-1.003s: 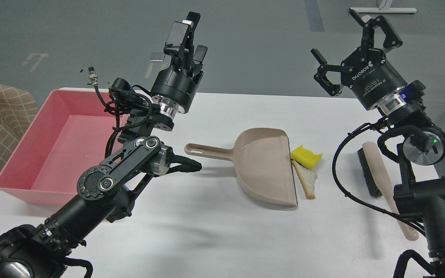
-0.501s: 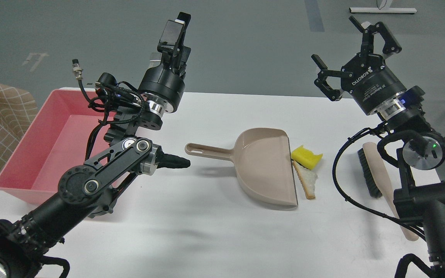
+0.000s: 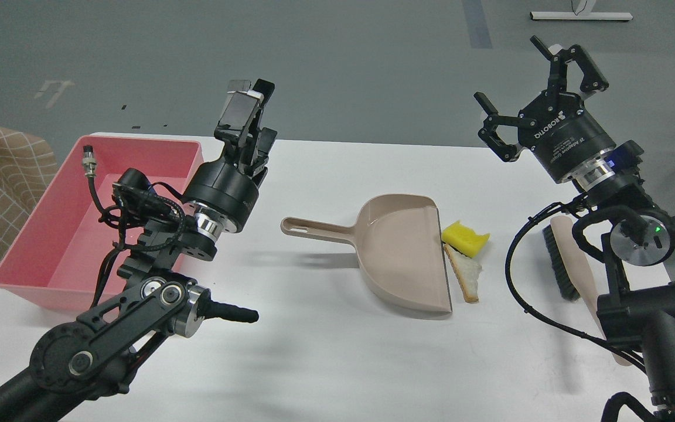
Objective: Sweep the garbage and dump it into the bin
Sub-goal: 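Lower the left gripper toward the beige dustpan handle, then grasp the dustpan handle with the left gripper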
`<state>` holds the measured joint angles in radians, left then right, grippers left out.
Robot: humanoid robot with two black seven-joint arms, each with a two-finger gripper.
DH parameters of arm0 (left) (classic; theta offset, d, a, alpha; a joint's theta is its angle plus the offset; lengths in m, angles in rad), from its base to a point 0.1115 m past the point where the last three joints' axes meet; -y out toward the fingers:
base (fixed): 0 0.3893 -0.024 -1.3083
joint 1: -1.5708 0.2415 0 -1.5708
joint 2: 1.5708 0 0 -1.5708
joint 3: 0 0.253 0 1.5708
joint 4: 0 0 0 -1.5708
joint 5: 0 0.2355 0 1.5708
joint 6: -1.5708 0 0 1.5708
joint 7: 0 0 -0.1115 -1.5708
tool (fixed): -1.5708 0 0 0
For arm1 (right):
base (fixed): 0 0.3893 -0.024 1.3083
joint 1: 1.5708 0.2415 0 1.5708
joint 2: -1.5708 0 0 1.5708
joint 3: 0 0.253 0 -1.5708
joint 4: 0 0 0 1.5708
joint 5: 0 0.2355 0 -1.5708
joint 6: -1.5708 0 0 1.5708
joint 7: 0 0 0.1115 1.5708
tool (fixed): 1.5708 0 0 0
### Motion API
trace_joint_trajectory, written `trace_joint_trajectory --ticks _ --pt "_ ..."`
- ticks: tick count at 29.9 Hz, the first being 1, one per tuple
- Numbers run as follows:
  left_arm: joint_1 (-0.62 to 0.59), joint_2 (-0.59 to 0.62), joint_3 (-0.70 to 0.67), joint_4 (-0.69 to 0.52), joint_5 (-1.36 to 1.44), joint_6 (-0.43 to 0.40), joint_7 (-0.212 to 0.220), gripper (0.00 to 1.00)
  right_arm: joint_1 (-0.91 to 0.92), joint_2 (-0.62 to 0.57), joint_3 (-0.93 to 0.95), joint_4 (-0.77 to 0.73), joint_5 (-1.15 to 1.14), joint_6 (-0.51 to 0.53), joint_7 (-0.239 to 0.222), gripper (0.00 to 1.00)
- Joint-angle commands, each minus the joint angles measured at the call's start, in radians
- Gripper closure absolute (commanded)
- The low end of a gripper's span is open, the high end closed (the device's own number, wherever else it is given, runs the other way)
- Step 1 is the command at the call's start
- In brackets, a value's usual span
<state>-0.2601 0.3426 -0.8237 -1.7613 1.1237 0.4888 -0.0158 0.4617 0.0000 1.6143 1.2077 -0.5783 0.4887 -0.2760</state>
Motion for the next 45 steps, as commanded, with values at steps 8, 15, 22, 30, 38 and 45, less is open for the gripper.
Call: trace_joint_trajectory --ticks 8,15,22,30,38,45 --pt "0.165 -0.077 0.011 -0.001 0.137 0.0 -0.009 0.02 -0.006 0.0 0.006 -0.007 -0.002 0.0 0.0 0.0" --pt "0.245 -0.123 0.047 -0.001 0.186 0.0 -0.081 0.02 -0.006 0.0 0.006 -0.007 -0.002 0.0 0.0 0.0" --pt "0.275 -0.129 0.144 0.005 0.268 0.0 -0.095 0.02 -0.008 0.0 0.007 -0.007 -0.002 0.0 0.0 0.0" --pt "0.272 -0.125 0.153 0.058 0.277 0.0 -0.095 0.02 -0.009 0.0 0.009 -0.007 0.0 0.0 0.001 0.0" --pt "0.274 -0.123 0.153 0.169 0.283 0.0 -0.095 0.02 -0.012 0.0 0.009 -0.008 -0.002 0.0 0.0 0.0" --pt "0.268 -0.129 0.153 0.226 0.283 0.0 -0.098 0.02 -0.012 0.0 0.009 -0.008 -0.002 0.0 0.0 0.0"
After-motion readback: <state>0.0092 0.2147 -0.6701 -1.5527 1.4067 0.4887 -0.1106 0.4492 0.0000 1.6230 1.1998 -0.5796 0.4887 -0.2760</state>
